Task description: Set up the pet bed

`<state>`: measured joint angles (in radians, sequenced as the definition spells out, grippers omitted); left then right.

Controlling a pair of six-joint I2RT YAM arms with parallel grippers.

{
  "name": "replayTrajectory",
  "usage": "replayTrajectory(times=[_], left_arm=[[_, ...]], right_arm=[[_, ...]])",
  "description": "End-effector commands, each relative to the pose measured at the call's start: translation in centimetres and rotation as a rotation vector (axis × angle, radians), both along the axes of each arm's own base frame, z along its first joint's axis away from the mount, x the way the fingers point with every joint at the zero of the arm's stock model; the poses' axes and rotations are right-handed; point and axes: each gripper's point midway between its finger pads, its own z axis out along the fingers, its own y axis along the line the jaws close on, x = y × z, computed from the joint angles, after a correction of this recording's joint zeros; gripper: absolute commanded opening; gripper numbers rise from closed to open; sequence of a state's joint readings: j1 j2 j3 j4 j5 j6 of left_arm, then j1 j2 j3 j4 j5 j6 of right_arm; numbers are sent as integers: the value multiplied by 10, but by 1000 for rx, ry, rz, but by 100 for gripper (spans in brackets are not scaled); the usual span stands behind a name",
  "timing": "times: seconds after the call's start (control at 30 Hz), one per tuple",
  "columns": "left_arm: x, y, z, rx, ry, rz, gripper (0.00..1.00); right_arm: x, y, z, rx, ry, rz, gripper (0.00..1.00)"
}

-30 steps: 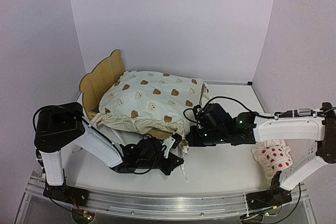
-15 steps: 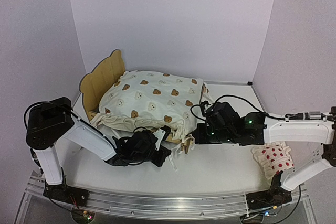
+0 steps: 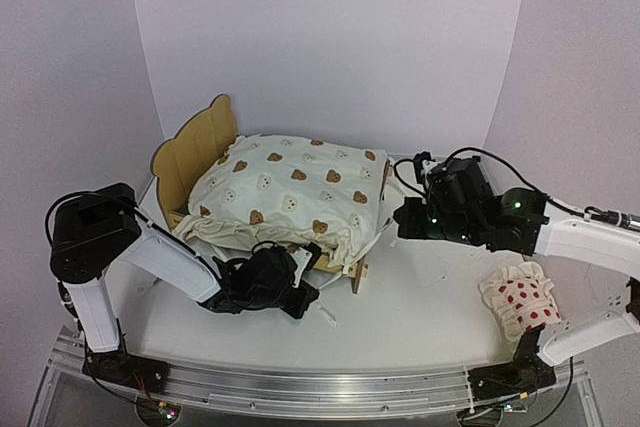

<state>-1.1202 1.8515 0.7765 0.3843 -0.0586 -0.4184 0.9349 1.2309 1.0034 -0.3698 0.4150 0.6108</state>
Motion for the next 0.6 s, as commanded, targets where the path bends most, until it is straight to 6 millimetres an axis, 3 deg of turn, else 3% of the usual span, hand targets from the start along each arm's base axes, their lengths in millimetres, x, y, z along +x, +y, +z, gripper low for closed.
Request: replayTrajectory(times=[0.0,0.3,0.57], left_arm=[[-5,-2,-7,34,33,-40,0],[-10,2,-26,105,69,-51,0],[-7,31,-39,220,85,31,0]], right_arm=[[13,-24,40,5,-84,-59,0],[37,-59,62,-3,-116,-158,0],[57,-68,60,4,-80,-192,0]])
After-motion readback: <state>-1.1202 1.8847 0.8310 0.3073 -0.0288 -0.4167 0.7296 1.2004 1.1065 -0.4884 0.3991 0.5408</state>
